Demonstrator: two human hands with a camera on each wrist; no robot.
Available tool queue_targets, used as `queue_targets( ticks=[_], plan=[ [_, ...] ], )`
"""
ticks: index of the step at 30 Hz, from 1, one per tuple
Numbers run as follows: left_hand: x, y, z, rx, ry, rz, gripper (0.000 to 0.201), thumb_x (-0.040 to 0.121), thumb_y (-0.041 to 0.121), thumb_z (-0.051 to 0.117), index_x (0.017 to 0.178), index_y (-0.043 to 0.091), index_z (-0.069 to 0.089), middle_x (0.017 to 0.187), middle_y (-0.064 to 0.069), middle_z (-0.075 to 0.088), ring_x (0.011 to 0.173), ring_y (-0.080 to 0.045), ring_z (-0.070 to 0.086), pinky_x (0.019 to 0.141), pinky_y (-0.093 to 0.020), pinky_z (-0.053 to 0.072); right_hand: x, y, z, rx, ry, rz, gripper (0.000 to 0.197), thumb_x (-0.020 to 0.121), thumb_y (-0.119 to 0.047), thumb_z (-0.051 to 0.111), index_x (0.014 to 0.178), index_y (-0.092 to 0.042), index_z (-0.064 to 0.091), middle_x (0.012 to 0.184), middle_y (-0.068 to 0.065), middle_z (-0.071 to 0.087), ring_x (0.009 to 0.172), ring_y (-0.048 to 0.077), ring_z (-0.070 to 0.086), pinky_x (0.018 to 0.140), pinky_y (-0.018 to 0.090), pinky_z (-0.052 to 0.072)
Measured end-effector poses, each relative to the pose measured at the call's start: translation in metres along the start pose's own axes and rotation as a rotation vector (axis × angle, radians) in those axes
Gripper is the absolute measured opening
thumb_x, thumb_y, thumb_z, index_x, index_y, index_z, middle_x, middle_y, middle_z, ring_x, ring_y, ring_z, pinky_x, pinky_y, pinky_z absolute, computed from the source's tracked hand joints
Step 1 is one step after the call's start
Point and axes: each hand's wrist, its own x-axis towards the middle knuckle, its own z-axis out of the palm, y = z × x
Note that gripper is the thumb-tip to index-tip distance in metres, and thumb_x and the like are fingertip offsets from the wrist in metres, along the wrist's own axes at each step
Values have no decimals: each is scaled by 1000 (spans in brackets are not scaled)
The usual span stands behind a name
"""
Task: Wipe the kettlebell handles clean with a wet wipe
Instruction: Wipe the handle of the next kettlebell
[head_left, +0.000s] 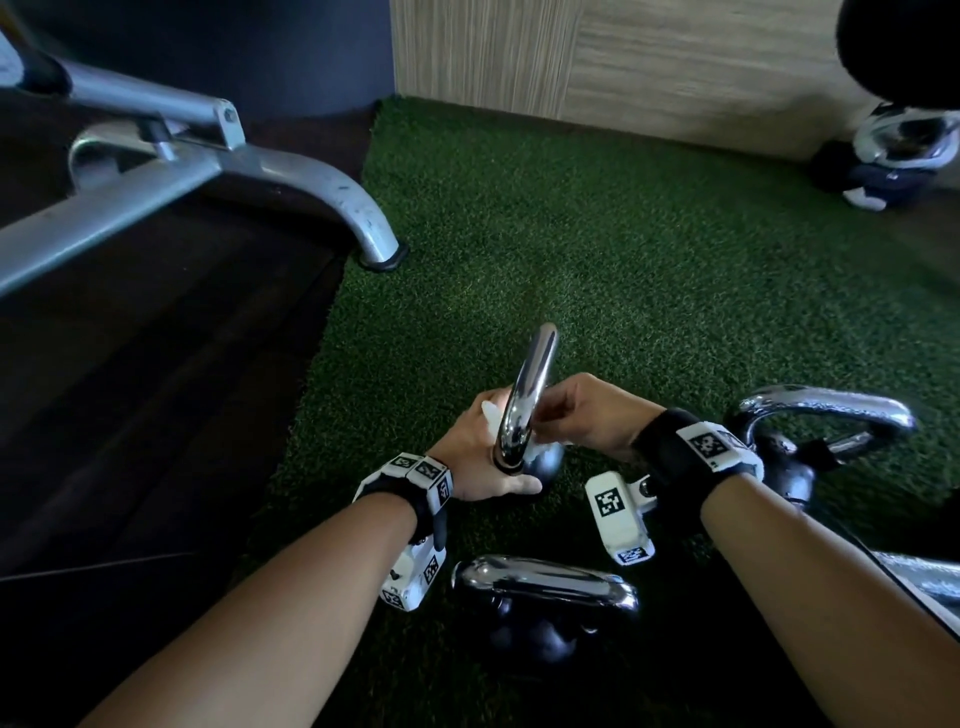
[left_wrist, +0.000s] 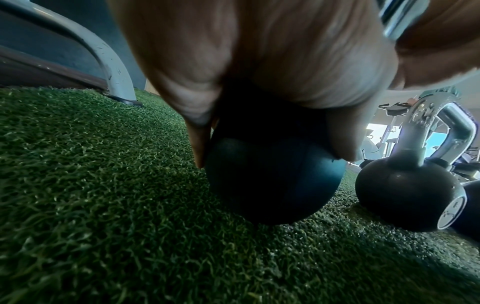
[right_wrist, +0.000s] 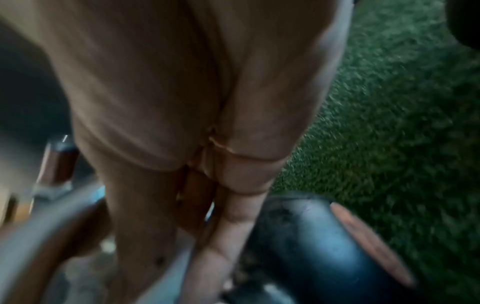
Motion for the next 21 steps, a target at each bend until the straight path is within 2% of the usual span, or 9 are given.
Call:
queue_targets(
  ticks=[3, 5, 7, 8, 10, 13, 16, 18, 21],
  plan=[
    [2, -8, 8, 23, 14, -7, 122, 54, 77, 75, 153, 25, 27, 144, 3, 40, 140, -14, 32, 122, -37, 32, -5, 1, -2, 297, -23, 53, 29, 87, 19, 58, 95, -1, 76, 92, 11, 79, 80, 17, 77, 74, 24, 62],
    [4, -12, 11, 84, 5, -21, 121, 53, 82, 69, 151, 24, 30, 147, 4, 34, 138, -13, 30, 122, -36, 32, -3, 4, -3, 437, -47, 73, 23, 75, 13, 75, 94, 0, 77, 90, 13, 79, 76, 19, 78, 69, 26, 63],
    [6, -14, 13, 88, 1, -49, 115, 51, 83, 70, 146, 27, 36, 150, 8, 33, 138, -12, 32, 120, -38, 34, 2, 12, -6, 557, -21, 70, 46, 53, -3, 97, 95, 0, 78, 90, 16, 78, 76, 22, 78, 69, 29, 64],
    [7, -15, 13, 83, 2, -59, 114, 50, 82, 71, 146, 29, 37, 151, 9, 33, 139, -12, 33, 120, -39, 36, 5, 14, -6, 612, 6, 61, 56, 45, -9, 102, 95, -1, 79, 90, 16, 78, 76, 22, 78, 69, 29, 65],
    [8, -17, 14, 67, 15, -50, 117, 49, 82, 72, 148, 33, 35, 156, 11, 30, 142, -14, 33, 119, -40, 36, 7, 20, -7, 687, 57, 21, 61, 39, -15, 106, 93, -3, 81, 89, 15, 79, 75, 20, 78, 69, 27, 64],
    [7, -18, 17, 45, 26, -27, 120, 48, 79, 74, 151, 34, 32, 159, 11, 27, 146, -12, 28, 121, -39, 34, 5, 23, -7, 714, 40, 5, 57, 45, -15, 105, 94, -3, 79, 89, 14, 78, 78, 20, 78, 72, 28, 64],
    [6, -13, 14, -2, 43, -25, 125, 48, 73, 79, 155, 34, 26, 154, 11, 32, 144, -11, 28, 121, -39, 35, 4, 18, -5, 719, 16, 13, 59, 55, 0, 95, 106, 3, 64, 88, 16, 78, 78, 23, 78, 71, 32, 65],
    [3, -9, 11, -26, 52, -22, 126, 49, 69, 80, 155, 29, 25, 152, 6, 35, 145, -13, 28, 121, -41, 34, 7, 13, -4, 731, 129, -12, 42, 65, 6, 79, 102, 3, 60, 84, 15, 78, 72, 22, 78, 66, 31, 64],
    [-2, -1, 6, -72, 49, -46, 126, 52, 58, 87, 155, 25, 24, 153, 2, 31, 146, -15, 29, 122, -42, 33, 17, 9, -3, 789, 395, -80, 24, 75, 9, 63, 98, 1, 64, 81, 13, 77, 68, 21, 76, 63, 27, 63]
  ],
)
